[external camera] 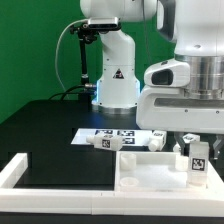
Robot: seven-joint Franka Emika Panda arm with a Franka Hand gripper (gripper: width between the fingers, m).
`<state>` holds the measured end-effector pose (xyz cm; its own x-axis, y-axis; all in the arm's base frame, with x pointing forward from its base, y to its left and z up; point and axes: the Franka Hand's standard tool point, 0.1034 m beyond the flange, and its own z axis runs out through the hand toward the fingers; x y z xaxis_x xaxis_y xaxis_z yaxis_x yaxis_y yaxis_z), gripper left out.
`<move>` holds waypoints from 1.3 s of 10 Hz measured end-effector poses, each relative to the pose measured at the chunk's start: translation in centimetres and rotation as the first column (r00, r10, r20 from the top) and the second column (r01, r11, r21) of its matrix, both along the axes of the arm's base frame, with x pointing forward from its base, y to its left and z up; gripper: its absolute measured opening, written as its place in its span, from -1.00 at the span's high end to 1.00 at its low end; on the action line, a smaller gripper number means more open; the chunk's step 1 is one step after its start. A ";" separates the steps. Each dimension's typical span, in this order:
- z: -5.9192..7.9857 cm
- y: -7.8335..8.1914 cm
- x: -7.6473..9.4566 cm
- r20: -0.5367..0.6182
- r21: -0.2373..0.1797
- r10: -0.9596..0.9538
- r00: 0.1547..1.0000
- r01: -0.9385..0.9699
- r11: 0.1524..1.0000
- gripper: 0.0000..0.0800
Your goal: Assemble one leg
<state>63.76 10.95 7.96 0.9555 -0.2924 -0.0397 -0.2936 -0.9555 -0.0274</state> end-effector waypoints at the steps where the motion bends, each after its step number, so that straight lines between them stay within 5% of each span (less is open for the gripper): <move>1: 0.0 0.0 0.0 -0.003 -0.002 -0.073 0.997 0.073 0.997 0.29; 4: 0.0 -0.2 0.1 -0.011 -0.004 -0.353 0.936 0.353 0.936 0.29; 6: 0.1 -0.2 0.2 -0.053 0.030 -0.638 0.769 0.639 0.768 0.29; 8: -0.2 -0.3 0.2 -0.073 0.095 -0.850 0.521 0.852 0.514 0.29; 10: -0.2 -0.4 0.1 -0.086 0.107 -0.901 0.425 0.903 0.416 0.29; 11: -0.3 -0.4 0.0 -0.086 0.106 -0.900 0.428 0.902 0.419 0.29; 12: -0.3 -0.3 0.0 -0.081 0.108 -0.889 0.451 0.890 0.442 -0.24; 13: -0.2 -0.1 0.0 -0.049 0.117 -0.804 0.593 0.803 0.585 -0.24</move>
Offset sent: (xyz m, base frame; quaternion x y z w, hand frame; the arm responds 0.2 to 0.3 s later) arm 0.0031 -0.0084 0.0012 -0.0015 -0.0041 0.2179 0.9760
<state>63.79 10.81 7.80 0.3345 -0.9346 -0.1208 -0.9392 -0.3201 -0.1243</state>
